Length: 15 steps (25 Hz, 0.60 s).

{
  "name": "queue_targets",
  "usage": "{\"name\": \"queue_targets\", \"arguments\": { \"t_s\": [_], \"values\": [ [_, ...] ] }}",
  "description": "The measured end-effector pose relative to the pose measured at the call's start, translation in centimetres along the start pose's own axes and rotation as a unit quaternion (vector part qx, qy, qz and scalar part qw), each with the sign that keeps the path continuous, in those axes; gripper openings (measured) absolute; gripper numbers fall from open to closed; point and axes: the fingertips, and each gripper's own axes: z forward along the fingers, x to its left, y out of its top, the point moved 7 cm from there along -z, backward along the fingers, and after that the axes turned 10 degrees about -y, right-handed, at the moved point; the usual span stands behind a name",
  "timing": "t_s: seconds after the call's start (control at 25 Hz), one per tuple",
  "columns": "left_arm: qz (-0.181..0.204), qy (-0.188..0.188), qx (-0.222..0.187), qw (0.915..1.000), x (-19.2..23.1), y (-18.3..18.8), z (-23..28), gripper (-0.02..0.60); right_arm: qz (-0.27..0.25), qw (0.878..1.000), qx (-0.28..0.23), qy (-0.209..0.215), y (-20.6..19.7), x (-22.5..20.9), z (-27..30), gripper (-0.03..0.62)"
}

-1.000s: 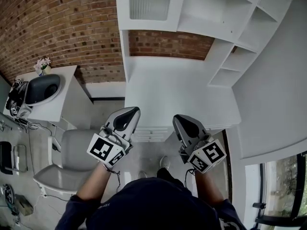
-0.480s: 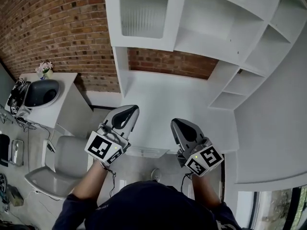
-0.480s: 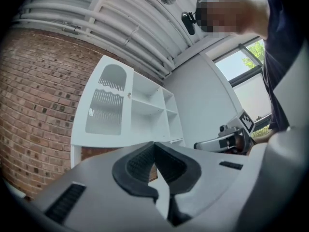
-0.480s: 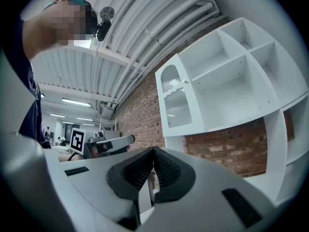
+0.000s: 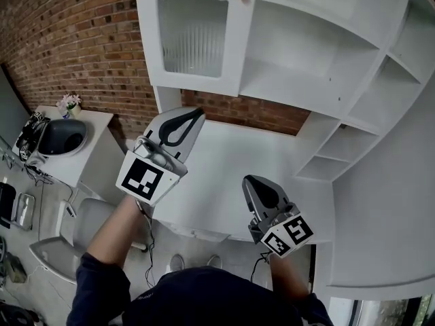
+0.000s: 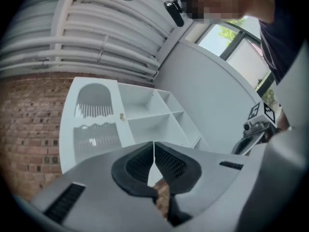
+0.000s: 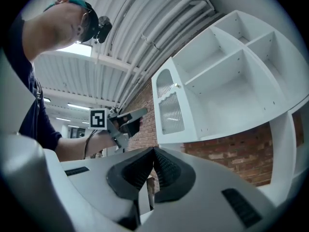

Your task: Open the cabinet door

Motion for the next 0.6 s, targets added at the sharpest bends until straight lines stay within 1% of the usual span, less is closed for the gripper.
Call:
{"name": "queue_targets", "arguments": {
  "t_s": [0.08, 0.16, 0.24, 0.32, 0.48, 0.52, 0.6],
  "values": [
    [0.058, -0.001, 0.015, 0.9982, 2.0, 1.9, 2.1, 0.021, -0.002, 1.000, -0.011, 0.000, 0.5, -0.4, 0.5, 0.021],
    [0.114, 0.001, 0.032, 0.9929, 3.8, 3.3, 4.2, 0.047, -0.006, 1.000, -0.025, -0.005, 1.2, -0.7, 0.9, 0.021],
    [0.174, 0.006, 0.047, 0.9836, 5.4, 4.3, 6.4, 0.061, -0.008, 0.999, -0.039, -0.014, 1.8, -0.9, 1.2, 0.021],
    [0.223, 0.011, 0.056, 0.9730, 7.2, 5.3, 8.5, 0.094, -0.009, 0.998, -0.049, -0.024, 2.2, -1.1, 1.6, 0.021],
    [0.300, 0.026, 0.074, 0.9506, 10.8, 7.6, 12.2, 0.116, -0.007, 0.997, -0.061, -0.042, 2.5, -1.2, 2.7, 0.021],
    [0.315, 0.029, 0.077, 0.9456, 11.5, 8.2, 13.0, 0.121, -0.006, 0.997, -0.062, -0.046, 2.4, -1.2, 3.0, 0.021],
    [0.333, 0.032, 0.085, 0.9386, 12.6, 9.1, 14.5, 0.126, -0.006, 0.997, -0.063, -0.053, 2.4, -1.5, 3.3, 0.021]
  ]
}}
